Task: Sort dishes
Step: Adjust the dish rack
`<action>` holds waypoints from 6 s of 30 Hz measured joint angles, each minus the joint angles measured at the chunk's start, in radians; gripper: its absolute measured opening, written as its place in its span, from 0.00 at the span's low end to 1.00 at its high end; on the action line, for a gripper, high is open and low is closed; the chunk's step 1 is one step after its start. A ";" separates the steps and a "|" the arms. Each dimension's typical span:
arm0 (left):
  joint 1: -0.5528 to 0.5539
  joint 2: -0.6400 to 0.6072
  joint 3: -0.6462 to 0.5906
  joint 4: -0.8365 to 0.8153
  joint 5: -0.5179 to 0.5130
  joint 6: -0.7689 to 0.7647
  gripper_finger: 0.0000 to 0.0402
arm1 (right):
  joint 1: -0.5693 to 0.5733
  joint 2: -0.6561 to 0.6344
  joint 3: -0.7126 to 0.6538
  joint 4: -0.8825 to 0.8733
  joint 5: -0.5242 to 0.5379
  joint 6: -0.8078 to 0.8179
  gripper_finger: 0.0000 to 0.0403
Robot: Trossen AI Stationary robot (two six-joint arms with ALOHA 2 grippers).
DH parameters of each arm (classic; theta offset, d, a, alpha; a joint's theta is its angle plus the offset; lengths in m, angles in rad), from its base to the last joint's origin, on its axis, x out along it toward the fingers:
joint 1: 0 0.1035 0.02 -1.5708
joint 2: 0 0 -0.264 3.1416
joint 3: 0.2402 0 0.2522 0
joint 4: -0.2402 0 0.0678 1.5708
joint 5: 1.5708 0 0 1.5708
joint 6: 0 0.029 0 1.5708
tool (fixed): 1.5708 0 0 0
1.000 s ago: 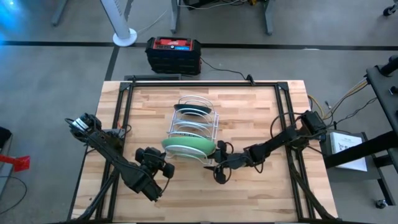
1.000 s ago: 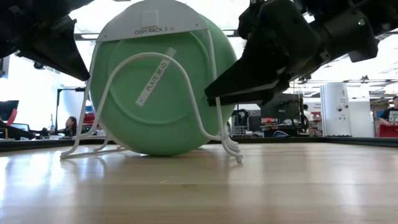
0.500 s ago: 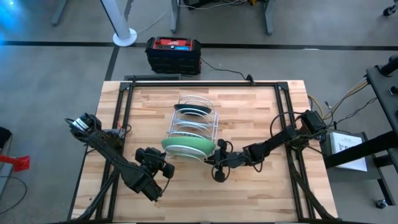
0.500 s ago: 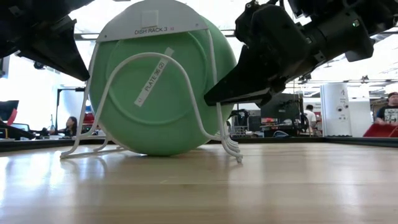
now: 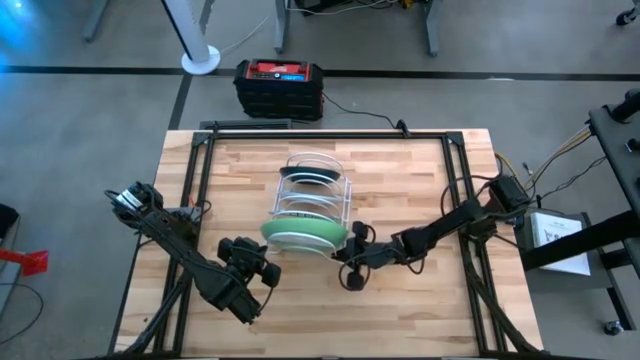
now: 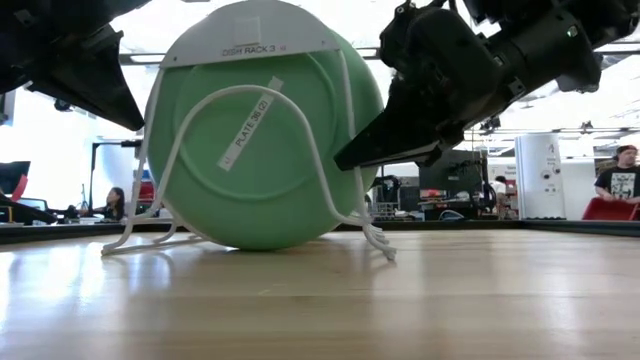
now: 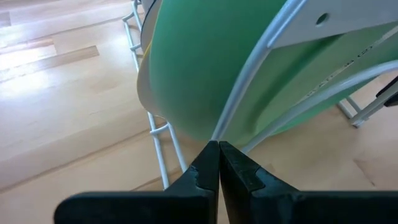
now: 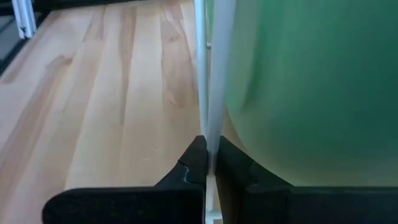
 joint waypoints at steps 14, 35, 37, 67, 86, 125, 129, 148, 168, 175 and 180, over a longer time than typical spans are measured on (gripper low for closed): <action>0.000 0.000 0.000 0.003 0.000 0.000 0.00 | -0.032 -0.125 -0.004 -0.274 -0.002 -0.036 0.00; 0.000 0.000 0.000 0.002 -0.002 0.008 0.00 | -0.057 -0.119 -0.007 -0.233 0.005 -0.102 0.10; 0.000 0.000 0.000 0.002 -0.003 0.011 0.00 | -0.057 -0.119 -0.008 -0.222 0.005 -0.105 0.13; 0.000 0.000 0.001 0.003 -0.003 0.023 0.00 | -0.054 -0.122 -0.005 -0.282 -0.049 -0.027 0.15; -0.017 0.002 0.002 0.300 0.205 0.338 0.00 | -0.053 -0.100 -0.005 -0.185 -0.141 -0.056 0.01; -0.087 0.486 0.165 -0.141 -0.027 0.138 0.01 | -0.053 0.005 0.061 -0.105 -0.190 -0.084 0.38; -0.087 0.488 0.174 -0.172 -0.027 0.101 0.06 | -0.053 0.005 0.061 -0.126 -0.190 -0.085 0.44; -0.010 0.488 0.160 -0.180 -0.129 0.082 0.33 | -0.053 -0.023 0.060 -0.282 -0.190 -0.056 0.56; -0.003 0.488 0.086 -0.212 -0.036 0.050 0.02 | -0.055 -0.154 0.023 -0.620 -0.118 -0.003 0.55; 0.005 0.487 0.054 -0.216 0.053 0.027 0.00 | -0.126 -0.310 -0.014 -0.701 0.105 -0.042 0.51; 0.009 0.486 0.023 -0.216 0.053 -0.022 0.00 | -0.282 -0.433 -0.038 -0.649 0.087 -0.157 0.48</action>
